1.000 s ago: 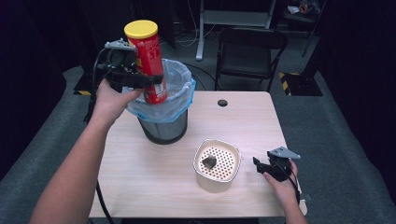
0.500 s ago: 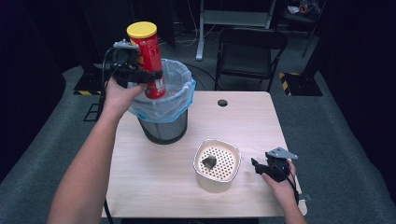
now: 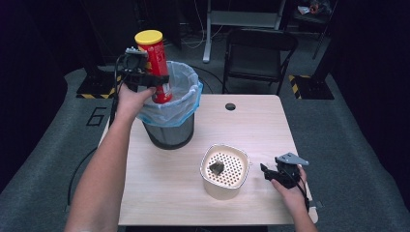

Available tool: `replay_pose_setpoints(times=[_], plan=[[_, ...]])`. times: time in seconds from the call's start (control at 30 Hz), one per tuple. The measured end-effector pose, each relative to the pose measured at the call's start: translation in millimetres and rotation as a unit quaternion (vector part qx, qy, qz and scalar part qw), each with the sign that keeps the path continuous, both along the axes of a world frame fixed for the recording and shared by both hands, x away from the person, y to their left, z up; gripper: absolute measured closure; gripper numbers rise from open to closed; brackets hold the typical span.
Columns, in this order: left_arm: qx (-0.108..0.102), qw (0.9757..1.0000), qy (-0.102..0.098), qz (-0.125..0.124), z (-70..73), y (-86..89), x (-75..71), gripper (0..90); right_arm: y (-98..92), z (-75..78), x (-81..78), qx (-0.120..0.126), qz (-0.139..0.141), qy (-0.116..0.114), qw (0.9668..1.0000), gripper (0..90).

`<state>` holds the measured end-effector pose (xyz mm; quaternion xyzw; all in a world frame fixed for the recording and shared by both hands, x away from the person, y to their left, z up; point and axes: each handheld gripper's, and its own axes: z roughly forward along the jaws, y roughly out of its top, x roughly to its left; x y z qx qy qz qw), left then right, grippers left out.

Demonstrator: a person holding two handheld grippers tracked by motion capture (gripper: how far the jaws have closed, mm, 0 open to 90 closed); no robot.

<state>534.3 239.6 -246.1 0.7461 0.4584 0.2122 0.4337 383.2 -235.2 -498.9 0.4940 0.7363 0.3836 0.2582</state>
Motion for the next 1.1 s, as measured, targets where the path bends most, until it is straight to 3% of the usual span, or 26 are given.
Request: replay_pose_setpoints(times=[0.13, 0.23, 0.3, 0.33, 0.37, 0.53, 0.6, 0.67, 0.87, 1.1], plan=[[0.02, 0.9995, 0.022, 0.006, -7.4, -0.9, 5.6, 23.4, 0.0, -0.2, -0.4, 0.0, -0.001, 0.003, 1.0, 31.3], [0.036, 0.9992, 0.013, 0.011, -11.5, -1.9, 5.6, 15.1, -1.1, 0.0, -0.3, -0.001, 0.002, 0.003, 1.0, 31.3], [0.039, 0.999, 0.024, 0.007, -13.6, -1.2, 4.7, 13.7, -1.5, 0.2, -0.3, -0.001, 0.004, 0.003, 1.0, 31.4], [0.059, 0.9979, 0.023, 0.009, -15.5, -1.5, 4.0, 11.3, -1.5, 0.3, -0.4, -0.001, 0.004, 0.003, 1.0, 31.4], [0.064, 0.9977, 0.024, 0.004, -16.9, -0.8, 2.4, 12.1, -1.5, 0.5, -0.3, -0.002, 0.006, 0.002, 1.0, 31.4], [0.039, 0.9991, 0.018, 0.006, -18.4, 6.5, -6.8, 13.4, -0.8, 0.7, -0.4, -0.002, 0.001, 0.001, 1.0, 31.4], [0.03, 0.9993, 0.023, -0.003, -16.8, 10.2, -12.1, 13.9, -0.5, 0.3, -0.2, -0.002, 0.003, 0.001, 1.0, 31.3], [0.03, 0.9994, 0.016, -0.008, -14.6, 12.9, -18.1, 14.7, -0.5, 0.2, -0.5, -0.003, 0.005, 0.002, 1.0, 31.4], [0.003, 0.9995, 0.011, -0.031, -5.4, 20.5, -38.9, 19.1, -0.8, 0.9, -0.3, -0.005, 0.003, 0.001, 1.0, 31.4], [0.002, 0.9981, -0.004, -0.062, -11.4, 23.2, -65.0, 25.2, -0.1, 1.3, -1.1, -0.004, 0.002, 0.001, 1.0, 31.4]])
